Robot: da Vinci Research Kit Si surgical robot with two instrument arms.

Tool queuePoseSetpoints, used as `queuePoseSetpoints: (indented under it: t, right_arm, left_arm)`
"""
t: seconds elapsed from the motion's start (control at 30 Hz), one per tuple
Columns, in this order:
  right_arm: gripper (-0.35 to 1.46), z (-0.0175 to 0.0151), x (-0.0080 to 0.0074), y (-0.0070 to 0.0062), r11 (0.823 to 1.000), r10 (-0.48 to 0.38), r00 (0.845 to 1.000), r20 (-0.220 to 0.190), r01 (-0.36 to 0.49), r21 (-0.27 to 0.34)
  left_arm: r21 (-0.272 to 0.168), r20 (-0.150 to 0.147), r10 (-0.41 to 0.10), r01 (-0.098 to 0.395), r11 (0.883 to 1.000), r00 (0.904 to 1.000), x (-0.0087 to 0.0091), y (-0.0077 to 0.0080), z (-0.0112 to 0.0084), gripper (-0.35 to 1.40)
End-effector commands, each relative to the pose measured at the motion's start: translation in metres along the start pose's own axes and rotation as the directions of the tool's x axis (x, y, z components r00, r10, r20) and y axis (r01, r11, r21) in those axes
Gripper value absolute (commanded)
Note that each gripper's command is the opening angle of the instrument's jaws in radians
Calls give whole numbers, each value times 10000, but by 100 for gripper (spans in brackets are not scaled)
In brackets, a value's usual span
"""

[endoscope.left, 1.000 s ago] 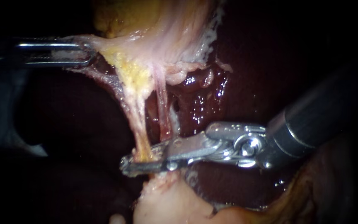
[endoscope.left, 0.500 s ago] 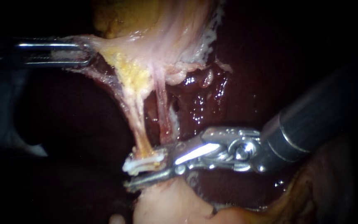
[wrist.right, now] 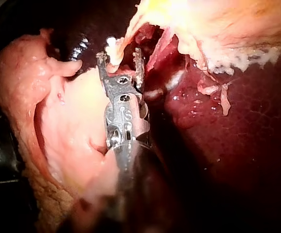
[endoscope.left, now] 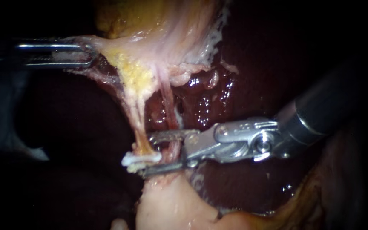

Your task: Going back second clip left tube

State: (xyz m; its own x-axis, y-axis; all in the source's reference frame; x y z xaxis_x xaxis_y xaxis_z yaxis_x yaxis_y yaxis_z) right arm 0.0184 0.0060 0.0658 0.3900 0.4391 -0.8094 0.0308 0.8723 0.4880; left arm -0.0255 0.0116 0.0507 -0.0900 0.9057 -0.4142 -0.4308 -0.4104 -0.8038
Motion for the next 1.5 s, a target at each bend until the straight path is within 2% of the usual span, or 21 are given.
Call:
queuePoseSetpoints:
  t: [0.03,0.17,0.37,0.5,0.97,1.3,1.5]
  right_arm:
    - [50,-4,0,-1,9999,-130,9999,15,130,-7]
    - [50,-24,2,-4,9975,-703,9975,44,704,-28]
    - [50,-62,3,-10,9933,-1146,9934,34,1146,121]
    - [50,-84,3,-12,9904,-1379,9904,85,1379,7]
    - [49,-157,15,-1,9841,-1742,9844,258,1750,-314]
    - [49,-165,20,4,9845,-1694,9851,299,1705,-405]
    - [50,-165,20,4,9845,-1694,9851,299,1706,-407]
  left_arm:
    - [7,0,3,-3,10000,10000,0,0,0,-35]
    - [6,0,4,-4,10000,10000,0,0,0,-35]
    - [5,1,6,-6,10000,10000,-1,0,-1,-35]
    - [4,1,9,-9,10000,10000,-1,0,0,-35]
    - [2,3,9,-9,10000,10000,-1,0,-1,-35]
    - [3,0,15,-15,10000,10000,-1,-2,1,-35]
    - [62,-41,-5,6,10000,10000,-6,-6,13,-35]
